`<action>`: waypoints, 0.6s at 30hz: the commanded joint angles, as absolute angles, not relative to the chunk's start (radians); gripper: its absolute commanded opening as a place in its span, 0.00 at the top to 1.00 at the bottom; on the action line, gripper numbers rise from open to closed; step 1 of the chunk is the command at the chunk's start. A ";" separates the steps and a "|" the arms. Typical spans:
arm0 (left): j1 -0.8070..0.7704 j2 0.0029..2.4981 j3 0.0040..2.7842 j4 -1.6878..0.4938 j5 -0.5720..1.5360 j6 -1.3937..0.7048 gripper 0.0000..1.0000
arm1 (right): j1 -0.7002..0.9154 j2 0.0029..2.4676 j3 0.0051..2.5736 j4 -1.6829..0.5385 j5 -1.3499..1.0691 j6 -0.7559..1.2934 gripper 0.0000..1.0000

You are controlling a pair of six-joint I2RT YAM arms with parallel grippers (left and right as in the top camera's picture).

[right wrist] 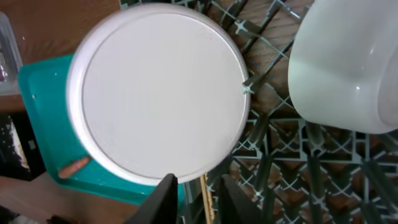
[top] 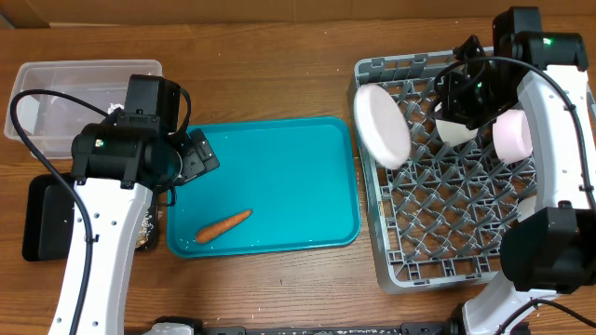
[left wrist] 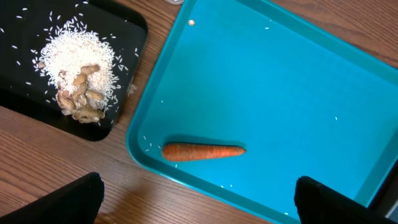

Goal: Sort waste into correct bins and load items into the dishwasher
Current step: 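Raise right gripper away from the rack, then reach left gripper down to the carrot on the teal tray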

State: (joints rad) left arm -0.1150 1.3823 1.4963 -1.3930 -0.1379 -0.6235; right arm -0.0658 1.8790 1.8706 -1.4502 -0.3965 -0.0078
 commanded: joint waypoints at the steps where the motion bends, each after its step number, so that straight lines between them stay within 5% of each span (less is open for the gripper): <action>1: -0.112 1.387 1.491 -1.396 -0.129 -0.635 0.00 | -0.068 1.876 1.869 -1.443 -0.370 -0.027 0.64; 4: -0.112 1.387 1.491 -1.399 -0.117 -0.635 0.00 | -0.077 1.876 1.873 -1.444 -0.272 -0.004 0.52; 12: -0.112 1.387 1.469 -1.404 0.019 -0.648 0.00 | -0.142 1.872 1.919 -1.459 -0.150 0.102 0.47; 18: -0.112 1.387 1.321 -1.428 0.052 -0.947 0.00 | -0.159 1.872 1.918 -1.473 -0.150 0.105 0.46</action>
State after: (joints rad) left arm -0.1150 1.3823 1.3922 -1.4254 0.0017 -0.7429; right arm -0.1619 1.8790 1.8858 -1.4723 -0.1650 0.0902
